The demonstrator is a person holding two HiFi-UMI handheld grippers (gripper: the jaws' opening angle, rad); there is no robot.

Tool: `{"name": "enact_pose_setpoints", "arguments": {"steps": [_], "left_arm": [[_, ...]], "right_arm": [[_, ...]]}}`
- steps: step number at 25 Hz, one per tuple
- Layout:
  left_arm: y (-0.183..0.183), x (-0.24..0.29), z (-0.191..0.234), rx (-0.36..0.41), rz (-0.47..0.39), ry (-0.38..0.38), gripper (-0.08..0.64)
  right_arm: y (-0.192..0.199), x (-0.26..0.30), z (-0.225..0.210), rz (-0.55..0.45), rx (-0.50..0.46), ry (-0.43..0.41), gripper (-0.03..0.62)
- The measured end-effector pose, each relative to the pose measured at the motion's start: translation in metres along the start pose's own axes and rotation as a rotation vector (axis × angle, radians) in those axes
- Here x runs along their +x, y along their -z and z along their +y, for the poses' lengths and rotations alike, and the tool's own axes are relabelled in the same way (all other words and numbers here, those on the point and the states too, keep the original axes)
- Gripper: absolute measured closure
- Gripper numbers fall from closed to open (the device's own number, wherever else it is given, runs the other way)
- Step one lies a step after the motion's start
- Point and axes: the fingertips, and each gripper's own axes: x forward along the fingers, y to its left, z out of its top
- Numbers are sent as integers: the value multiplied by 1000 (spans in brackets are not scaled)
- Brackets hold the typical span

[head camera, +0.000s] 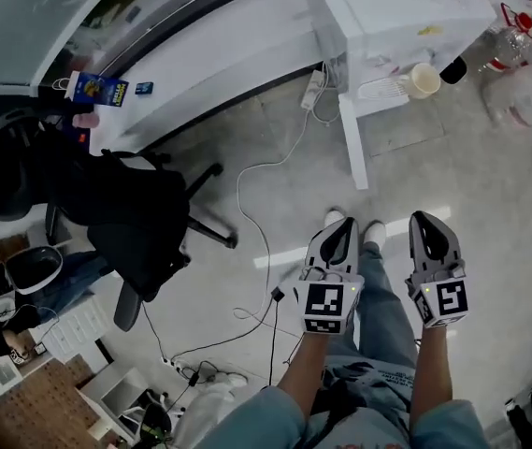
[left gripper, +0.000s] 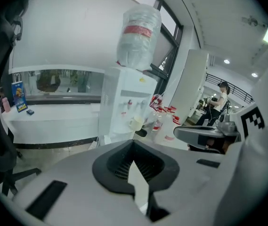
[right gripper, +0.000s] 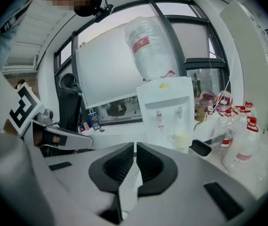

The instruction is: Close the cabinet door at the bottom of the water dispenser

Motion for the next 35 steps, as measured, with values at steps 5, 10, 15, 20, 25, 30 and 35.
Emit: {"name": "enact_pose_setpoints", "arguments": {"steps": [5, 10, 15, 20, 25, 30, 35], "left_arm": [[41, 21, 8, -11, 50, 20, 549], [80, 48, 25, -8, 89, 22, 549], [112, 70, 46, -23, 114, 15, 549], [143, 85, 67, -29, 149, 10, 549], [172, 99, 84, -53, 181, -4, 549], [193, 112, 93, -54, 216, -11, 549], [209, 119, 102, -54, 249, -7, 549]], "right_arm": [[56, 20, 15, 151, -27, -38, 555], [103, 45, 20, 129, -40, -40, 555], [148, 75, 23, 139, -71, -34, 555], [191, 103, 25, 178, -52, -10, 552], [230, 125, 28, 236, -71, -29, 481], [257, 144, 18, 301, -51, -8, 437], [289, 163, 14, 361, 6, 10, 375]]}}
